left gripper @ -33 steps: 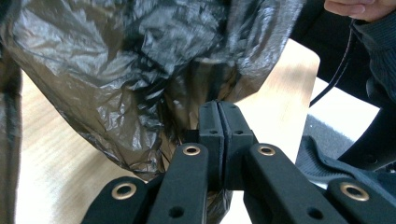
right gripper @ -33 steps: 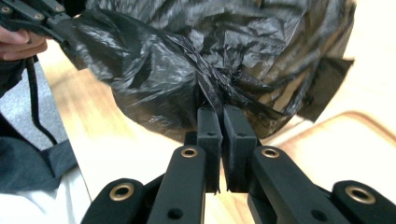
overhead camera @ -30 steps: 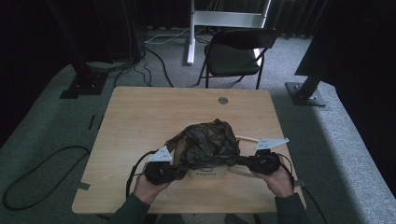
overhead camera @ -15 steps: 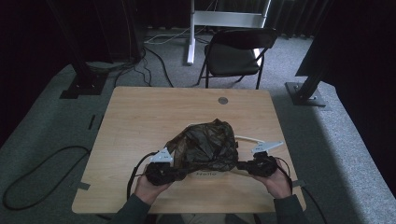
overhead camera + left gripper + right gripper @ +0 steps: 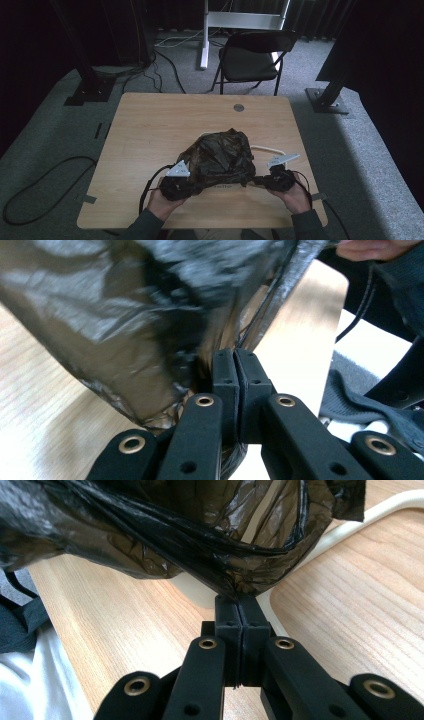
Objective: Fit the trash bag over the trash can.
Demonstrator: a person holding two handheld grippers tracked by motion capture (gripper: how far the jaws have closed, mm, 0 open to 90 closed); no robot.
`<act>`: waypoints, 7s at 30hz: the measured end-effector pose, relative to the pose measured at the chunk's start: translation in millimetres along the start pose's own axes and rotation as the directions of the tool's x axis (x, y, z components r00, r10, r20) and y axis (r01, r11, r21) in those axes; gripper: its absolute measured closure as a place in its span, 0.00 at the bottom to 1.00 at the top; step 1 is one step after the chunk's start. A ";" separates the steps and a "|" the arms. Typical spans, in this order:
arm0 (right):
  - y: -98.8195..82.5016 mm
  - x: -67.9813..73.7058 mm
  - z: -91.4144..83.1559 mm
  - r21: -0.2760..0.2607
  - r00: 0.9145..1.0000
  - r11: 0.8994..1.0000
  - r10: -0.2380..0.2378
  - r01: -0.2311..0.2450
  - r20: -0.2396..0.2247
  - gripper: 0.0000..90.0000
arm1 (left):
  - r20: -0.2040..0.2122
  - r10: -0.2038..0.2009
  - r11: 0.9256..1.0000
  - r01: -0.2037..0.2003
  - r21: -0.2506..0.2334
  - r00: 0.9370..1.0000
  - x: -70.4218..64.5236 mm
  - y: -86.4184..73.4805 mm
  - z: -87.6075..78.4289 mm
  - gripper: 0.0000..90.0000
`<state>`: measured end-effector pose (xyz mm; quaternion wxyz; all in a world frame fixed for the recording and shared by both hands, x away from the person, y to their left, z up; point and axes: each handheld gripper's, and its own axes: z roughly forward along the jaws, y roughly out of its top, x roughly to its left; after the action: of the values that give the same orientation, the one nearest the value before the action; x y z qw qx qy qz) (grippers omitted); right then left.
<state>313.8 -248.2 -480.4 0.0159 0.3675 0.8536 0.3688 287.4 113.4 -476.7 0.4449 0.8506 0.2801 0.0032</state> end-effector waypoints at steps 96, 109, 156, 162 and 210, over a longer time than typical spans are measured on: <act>46.2 2.1 -34.3 -0.265 1.000 0.964 -0.005 0.009 0.015 0.62 | -0.176 -0.173 0.961 0.126 -0.246 0.969 53.7 65.2 -13.8 0.89; 51.7 1.6 -35.9 -0.288 1.000 0.958 0.000 0.005 0.017 0.64 | -0.181 -0.227 0.943 0.169 -0.287 0.957 68.3 71.7 -14.1 1.00; 80.5 -45.1 -0.8 -0.230 0.984 0.968 0.127 -0.096 0.125 1.00 | -0.251 -0.289 0.947 0.238 -0.215 0.924 106.9 64.3 3.9 1.00; 73.1 -50.7 4.2 -0.188 0.975 0.974 0.155 -0.125 0.159 1.00 | -0.268 -0.300 0.950 0.260 -0.174 0.916 112.5 60.5 7.9 1.00; 58.6 -11.4 12.5 -0.148 0.995 0.988 -0.021 0.035 0.098 0.71 | -0.226 -0.168 0.959 0.106 -0.261 0.960 71.5 73.1 -58.1 0.72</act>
<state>362.0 -220.9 -454.7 0.0894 0.3706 0.8269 0.4133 367.5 158.9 -403.6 0.5082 0.7602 0.3890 0.1122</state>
